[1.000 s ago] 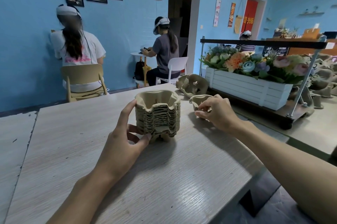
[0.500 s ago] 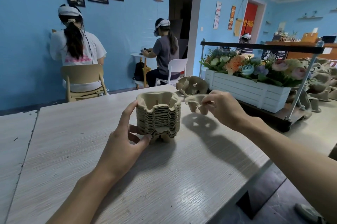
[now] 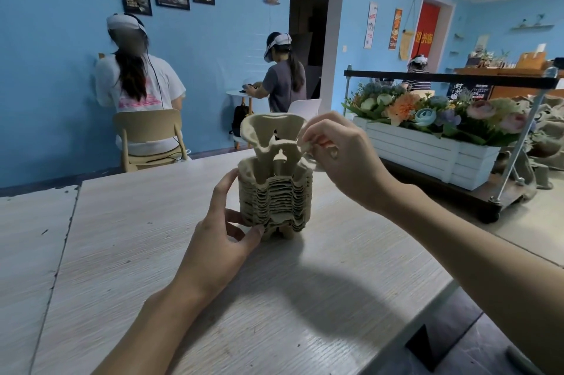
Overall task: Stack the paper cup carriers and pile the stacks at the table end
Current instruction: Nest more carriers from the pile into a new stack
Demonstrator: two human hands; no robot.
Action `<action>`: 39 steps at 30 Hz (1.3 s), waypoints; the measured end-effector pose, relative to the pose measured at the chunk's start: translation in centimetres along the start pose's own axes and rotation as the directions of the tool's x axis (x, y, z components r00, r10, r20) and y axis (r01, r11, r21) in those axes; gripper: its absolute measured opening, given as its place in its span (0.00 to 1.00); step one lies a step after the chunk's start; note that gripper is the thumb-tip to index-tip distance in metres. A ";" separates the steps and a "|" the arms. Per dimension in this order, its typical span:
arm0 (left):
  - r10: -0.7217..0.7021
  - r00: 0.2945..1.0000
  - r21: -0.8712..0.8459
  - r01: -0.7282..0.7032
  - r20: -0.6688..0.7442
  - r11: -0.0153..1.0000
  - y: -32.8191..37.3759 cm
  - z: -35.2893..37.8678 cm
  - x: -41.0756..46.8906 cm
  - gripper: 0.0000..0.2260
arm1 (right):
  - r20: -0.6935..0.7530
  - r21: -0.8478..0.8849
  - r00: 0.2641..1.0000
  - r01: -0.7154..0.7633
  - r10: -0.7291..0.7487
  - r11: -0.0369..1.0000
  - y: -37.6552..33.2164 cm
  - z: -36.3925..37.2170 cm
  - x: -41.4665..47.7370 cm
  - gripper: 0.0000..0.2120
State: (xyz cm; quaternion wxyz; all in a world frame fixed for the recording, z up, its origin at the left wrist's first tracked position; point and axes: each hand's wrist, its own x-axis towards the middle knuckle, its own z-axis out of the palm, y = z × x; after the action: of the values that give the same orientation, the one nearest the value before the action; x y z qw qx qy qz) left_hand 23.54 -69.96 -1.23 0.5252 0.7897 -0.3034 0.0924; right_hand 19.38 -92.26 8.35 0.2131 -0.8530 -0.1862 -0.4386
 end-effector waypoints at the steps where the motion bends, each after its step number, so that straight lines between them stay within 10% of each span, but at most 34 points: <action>1: -0.010 1.000 -0.003 0.010 -0.003 1.000 0.0 0.0 0.0 0.42 | 0.020 0.024 1.000 -0.008 0.008 1.000 0.0 0.1 -0.2 0.05; 26: 0.009 0.994 0.093 0.001 -0.107 0.996 -0.1 -0.8 0.3 0.42 | 0.190 0.395 0.901 -0.434 0.390 0.810 0.9 4.1 -2.3 0.10; 39: -0.013 0.994 0.068 0.020 -0.104 0.998 -0.3 -0.8 0.3 0.41 | 0.229 -0.356 0.734 -0.548 0.639 0.757 15.1 7.8 -0.9 0.22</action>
State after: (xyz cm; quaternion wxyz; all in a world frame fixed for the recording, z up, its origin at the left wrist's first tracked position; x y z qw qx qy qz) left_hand 24.07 -69.29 -1.02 0.5136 0.8038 -0.2659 0.1392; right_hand 31.76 -100.98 0.48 0.1921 -0.9494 0.1251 -0.2145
